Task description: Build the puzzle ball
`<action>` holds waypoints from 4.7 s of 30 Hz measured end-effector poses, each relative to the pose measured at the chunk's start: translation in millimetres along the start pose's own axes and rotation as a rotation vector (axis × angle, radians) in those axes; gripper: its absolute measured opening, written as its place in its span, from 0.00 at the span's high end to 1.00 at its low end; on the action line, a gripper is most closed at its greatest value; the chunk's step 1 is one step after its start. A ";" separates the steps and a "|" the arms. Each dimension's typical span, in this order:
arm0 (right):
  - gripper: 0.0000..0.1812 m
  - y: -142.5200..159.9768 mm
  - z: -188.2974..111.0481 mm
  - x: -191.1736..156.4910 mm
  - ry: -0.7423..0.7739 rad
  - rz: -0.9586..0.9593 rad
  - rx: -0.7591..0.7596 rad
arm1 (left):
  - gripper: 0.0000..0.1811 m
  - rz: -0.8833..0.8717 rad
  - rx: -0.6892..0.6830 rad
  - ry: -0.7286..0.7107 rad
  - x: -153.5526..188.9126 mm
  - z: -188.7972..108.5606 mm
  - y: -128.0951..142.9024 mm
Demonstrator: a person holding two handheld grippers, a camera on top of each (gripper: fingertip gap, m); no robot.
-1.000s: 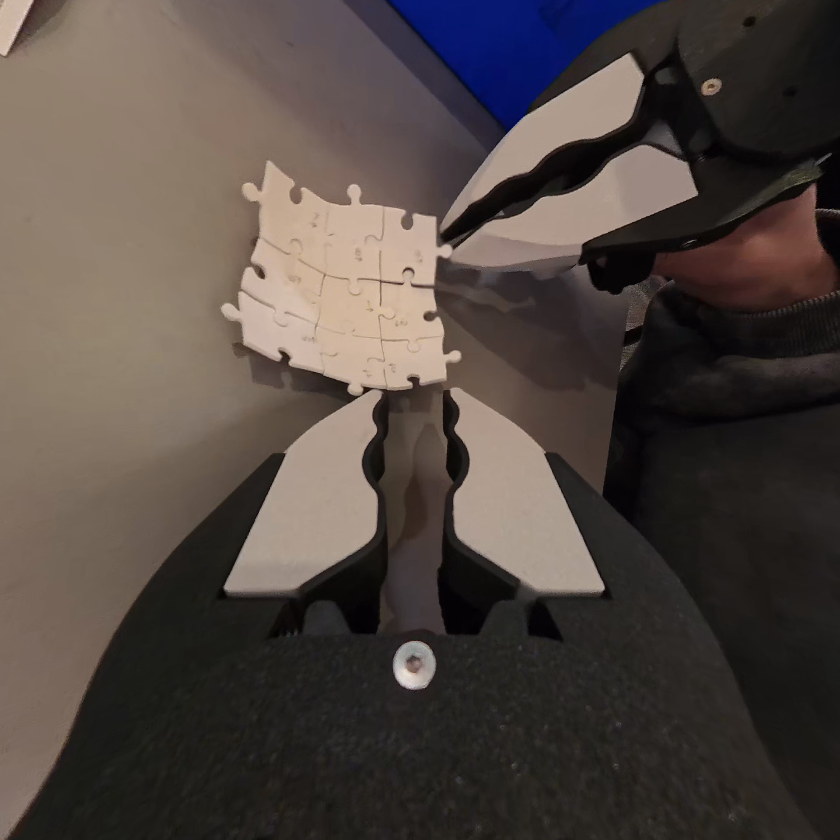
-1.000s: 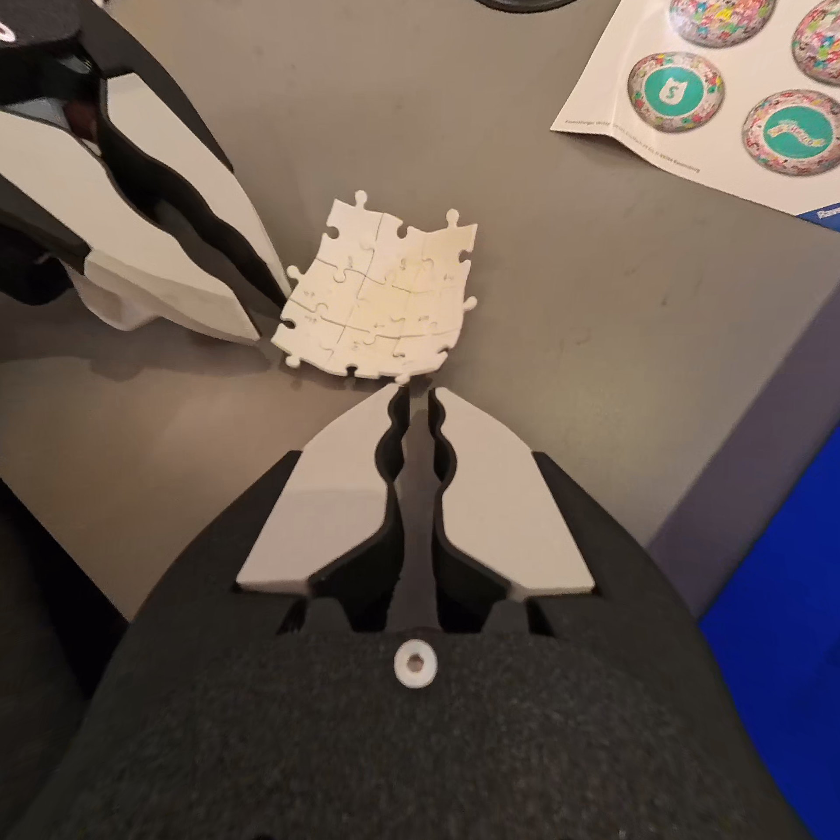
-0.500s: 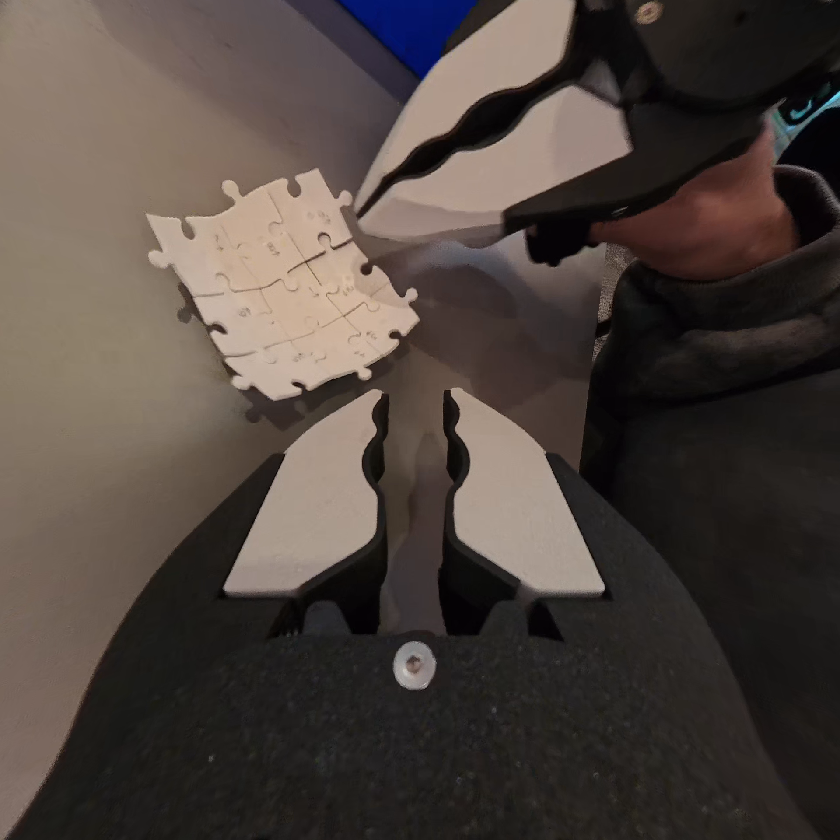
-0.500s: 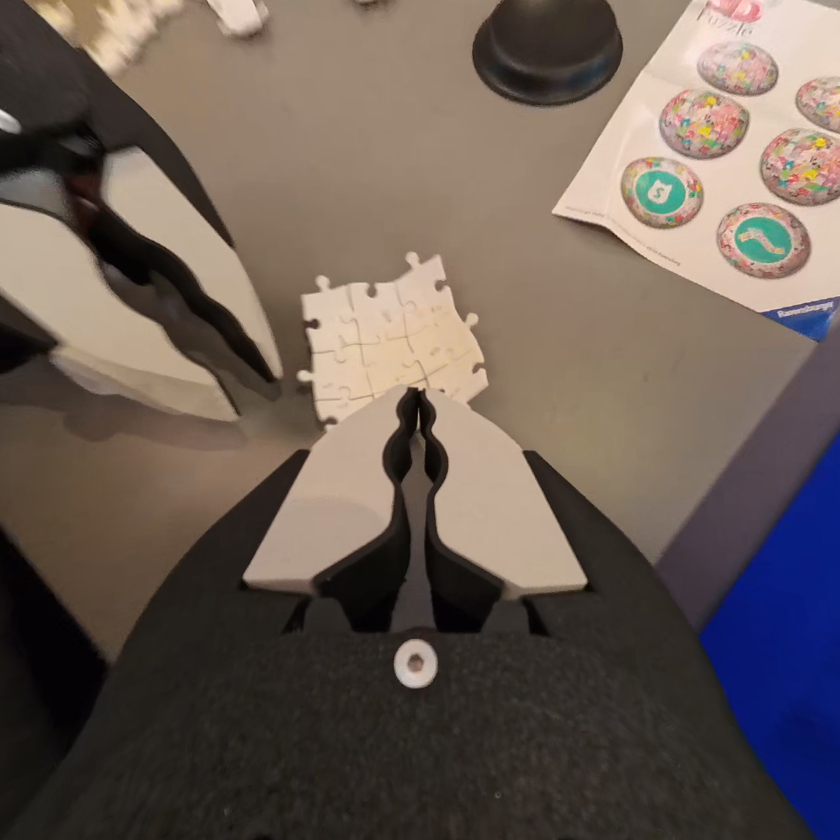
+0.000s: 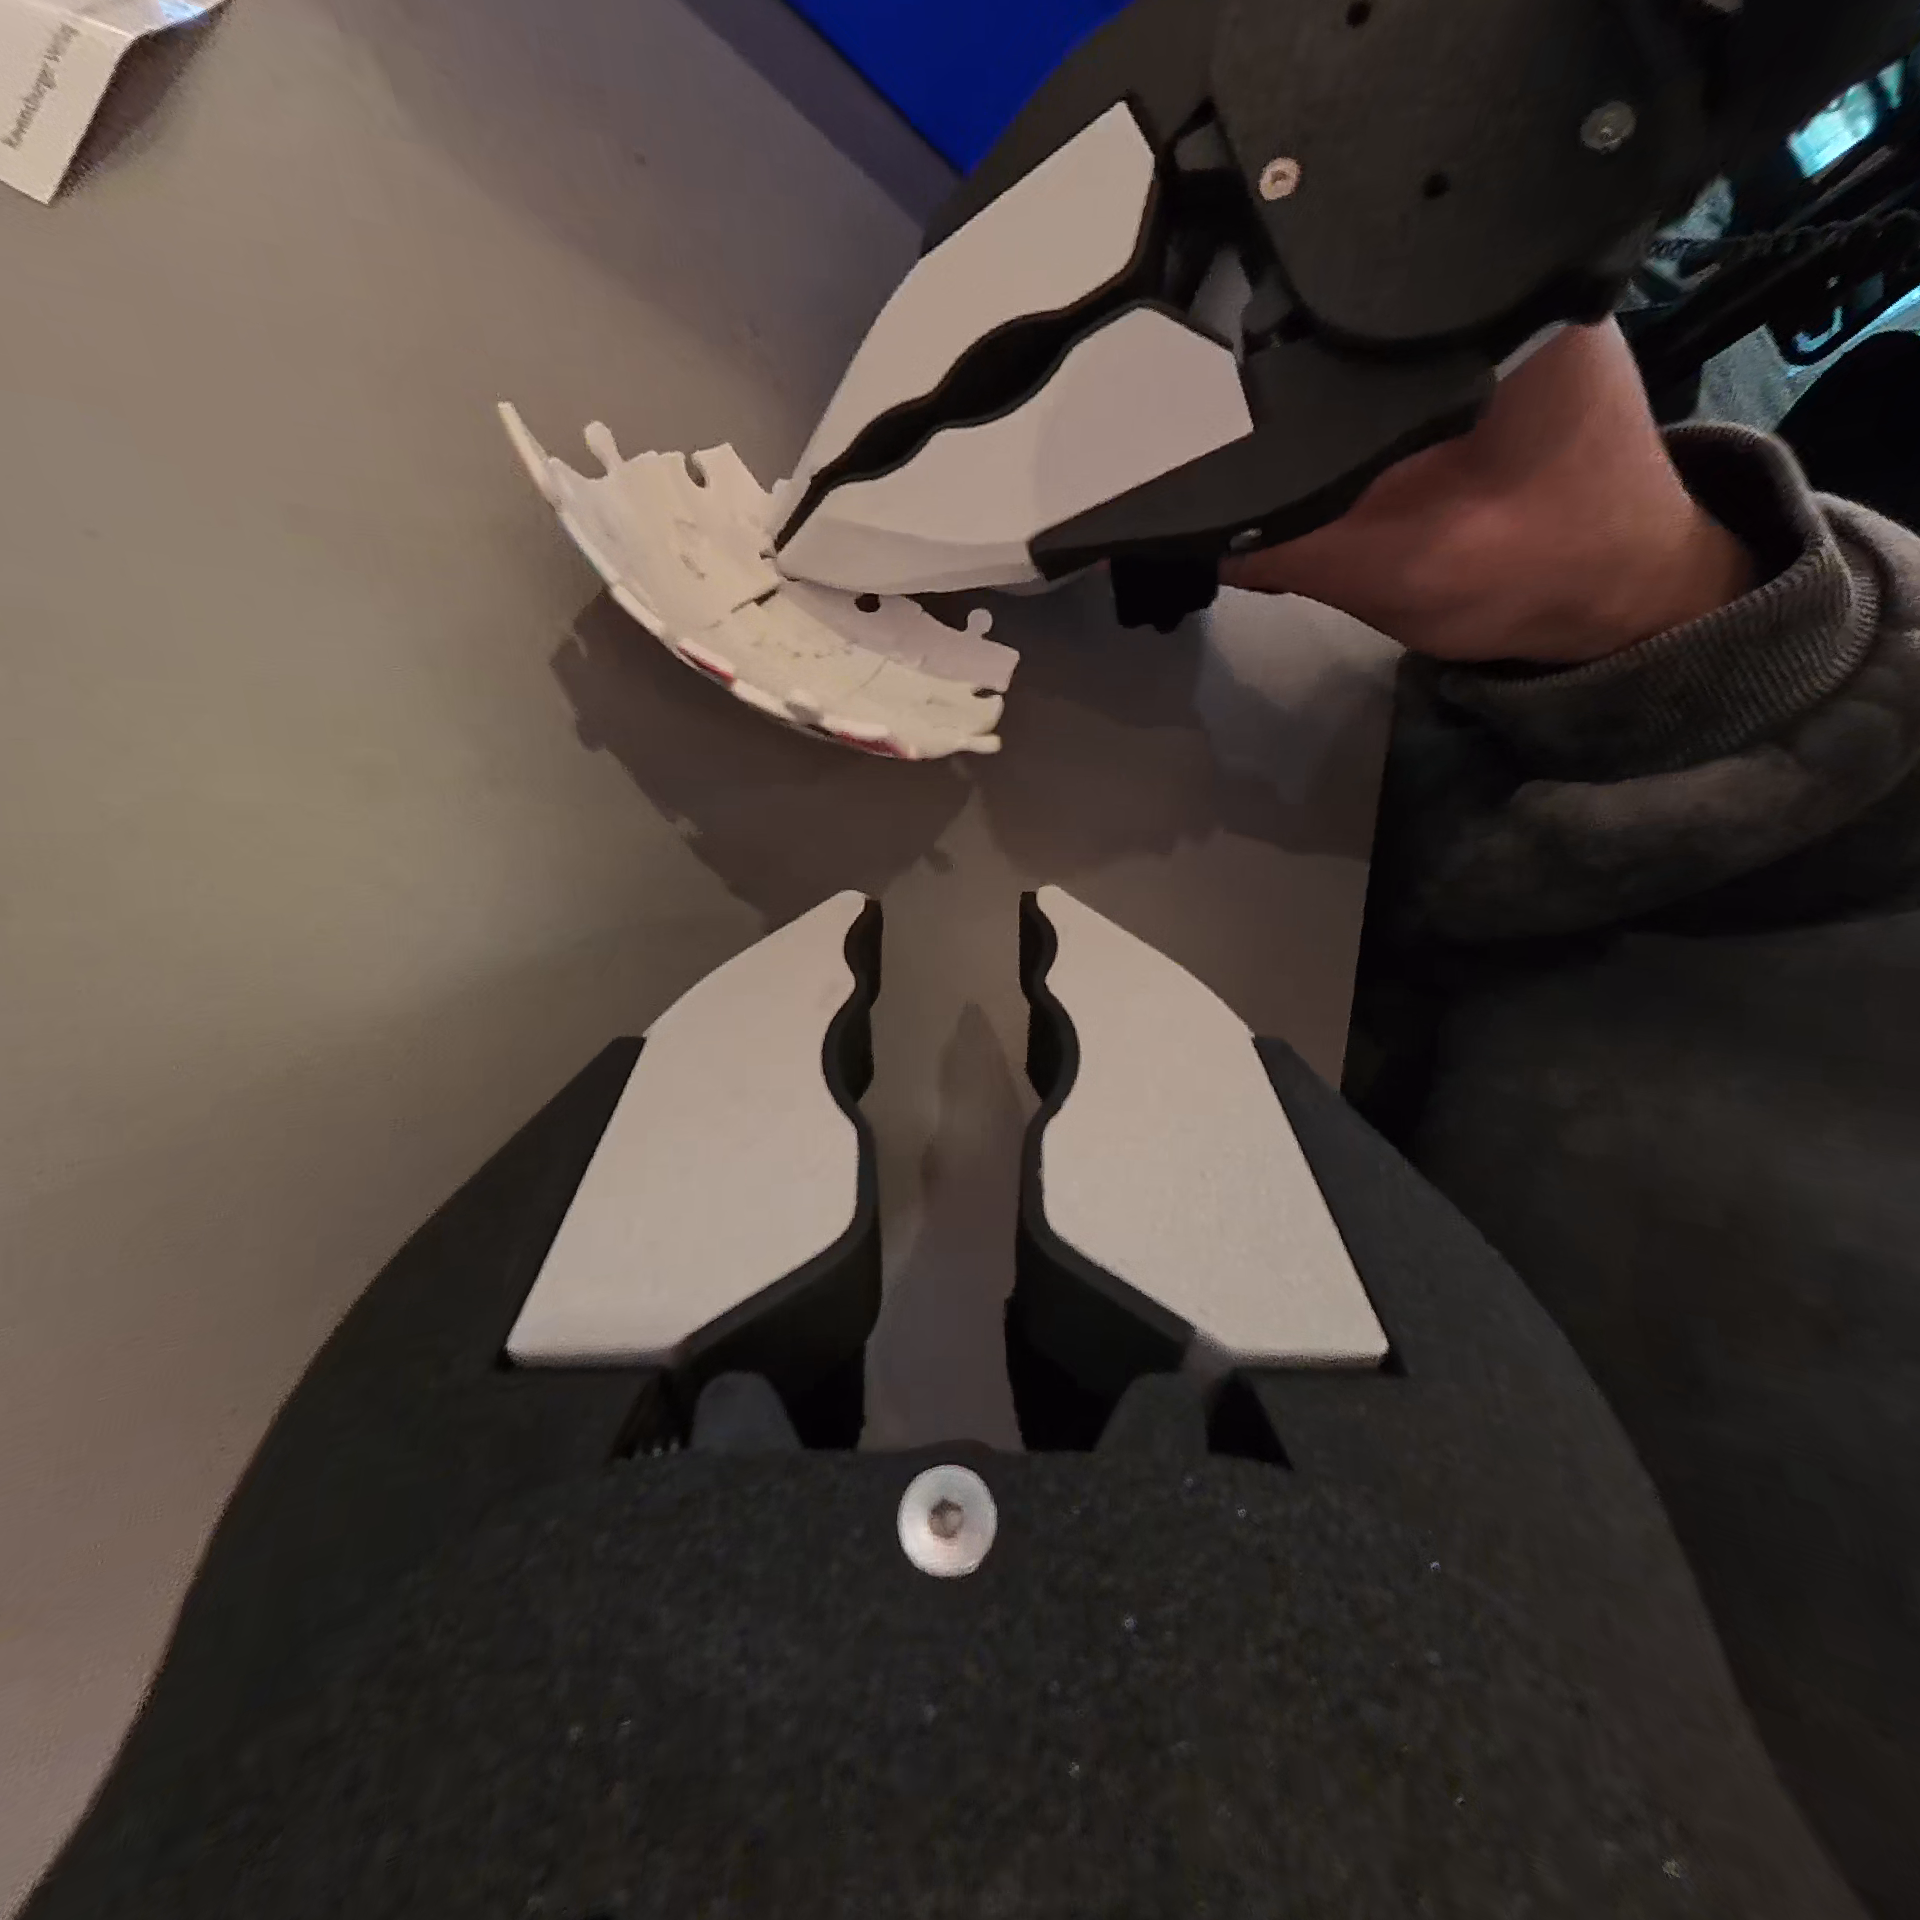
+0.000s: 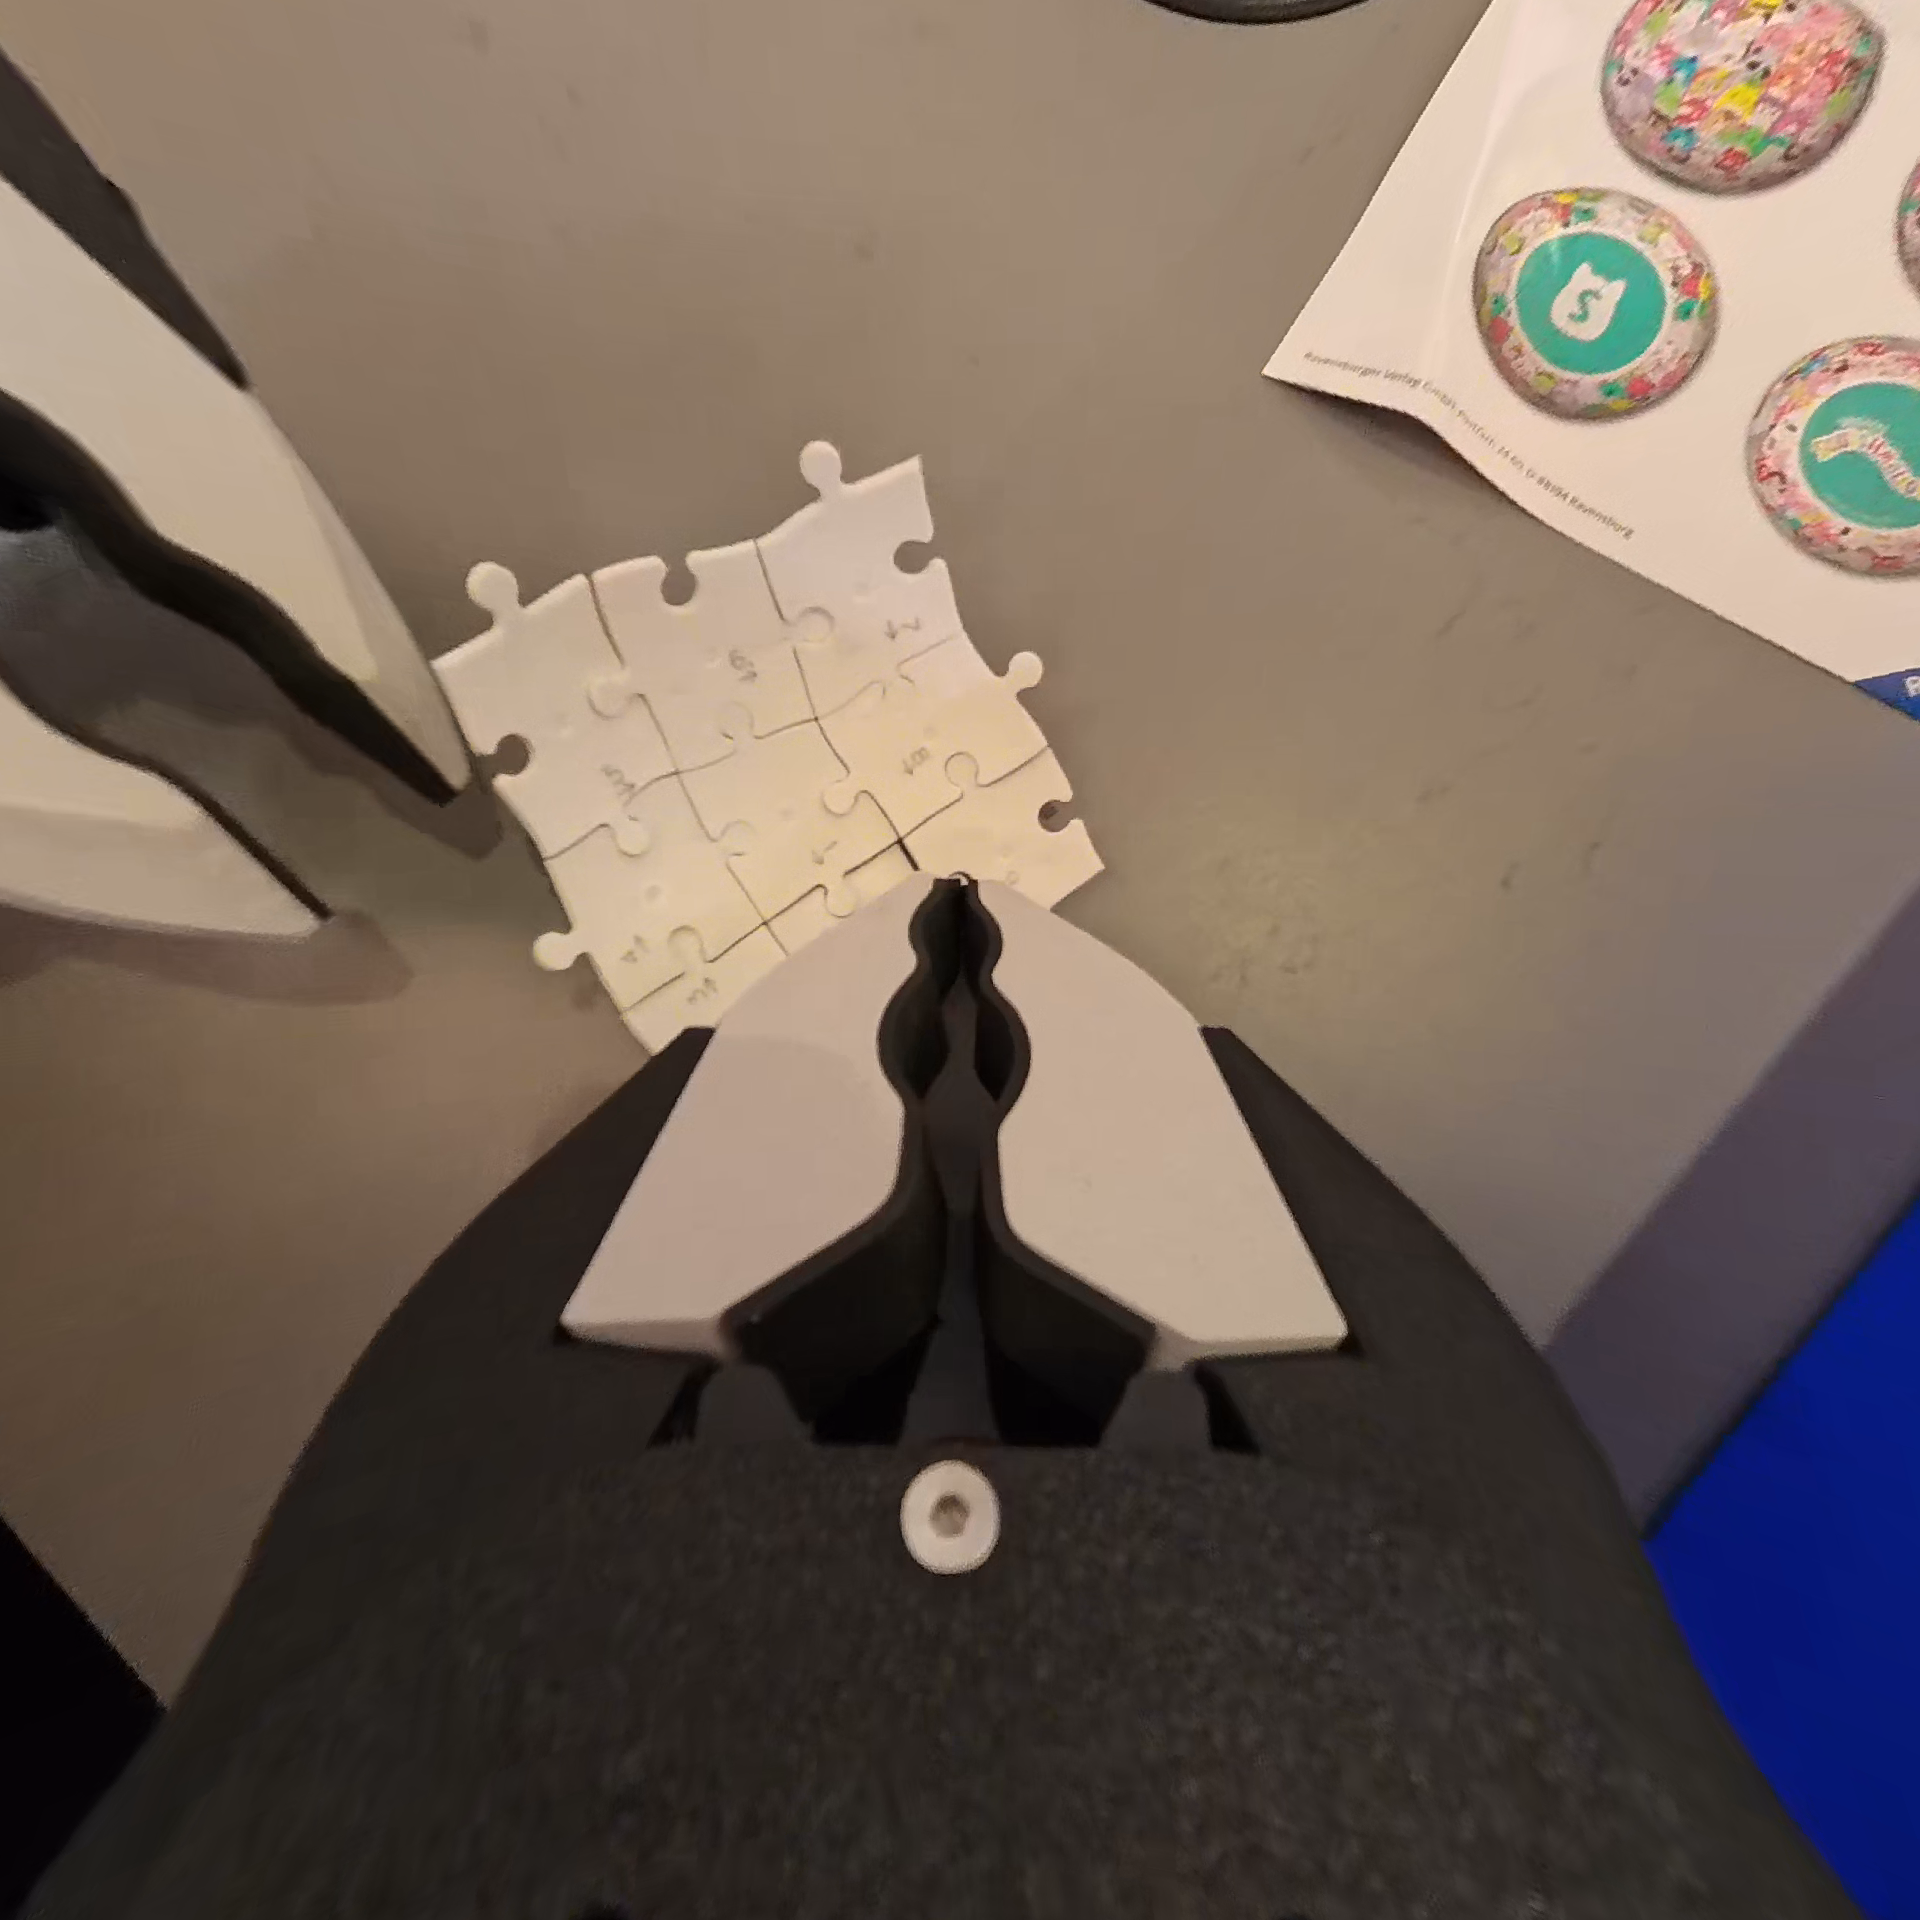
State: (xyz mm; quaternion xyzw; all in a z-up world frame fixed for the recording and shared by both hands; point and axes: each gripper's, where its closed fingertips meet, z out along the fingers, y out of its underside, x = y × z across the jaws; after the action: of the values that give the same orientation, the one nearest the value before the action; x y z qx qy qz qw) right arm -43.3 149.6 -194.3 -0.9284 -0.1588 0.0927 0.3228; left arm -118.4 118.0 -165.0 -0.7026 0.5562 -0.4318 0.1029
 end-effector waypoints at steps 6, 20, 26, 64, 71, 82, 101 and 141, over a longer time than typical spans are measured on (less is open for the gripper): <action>1.00 -0.4 -0.1 0.0 0.036 -0.048 -0.013 | 0.86 -0.044 0.025 0.073 4.5 19.7 -12.0; 0.95 -12.3 -22.8 32.9 0.119 -0.007 0.112 | 0.88 -0.150 0.029 -0.048 -29.4 22.0 -19.8; 0.89 -10.8 -26.2 29.0 0.169 -0.013 0.118 | 0.88 -0.109 0.015 -0.119 -36.8 15.5 -14.2; 0.73 21.1 -33.3 -10.9 0.137 -0.019 0.109 | 0.86 0.129 -0.008 -0.062 1.7 35.6 -15.3; 0.67 33.1 -23.2 -10.9 0.111 0.020 0.063 | 0.86 0.143 -0.022 -0.066 5.5 31.8 -10.4; 0.69 20.8 -14.6 -9.7 0.130 0.101 0.073 | 0.86 0.110 0.031 -0.154 -24.4 0.1 -9.1; 0.85 16.6 -37.1 -15.7 0.130 -0.005 0.086 | 0.83 0.122 0.006 -0.170 -35.2 17.1 -12.7; 0.86 23.7 -24.3 -76.0 -0.175 -0.138 0.036 | 0.85 0.197 -0.092 -0.140 5.4 10.5 33.2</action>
State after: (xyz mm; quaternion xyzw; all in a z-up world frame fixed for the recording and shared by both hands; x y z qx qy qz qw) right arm -101.9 91.2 -185.1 -0.8977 -0.2480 0.1538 0.3301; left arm -133.7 97.8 -189.4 -0.6769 0.6332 -0.3435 0.1509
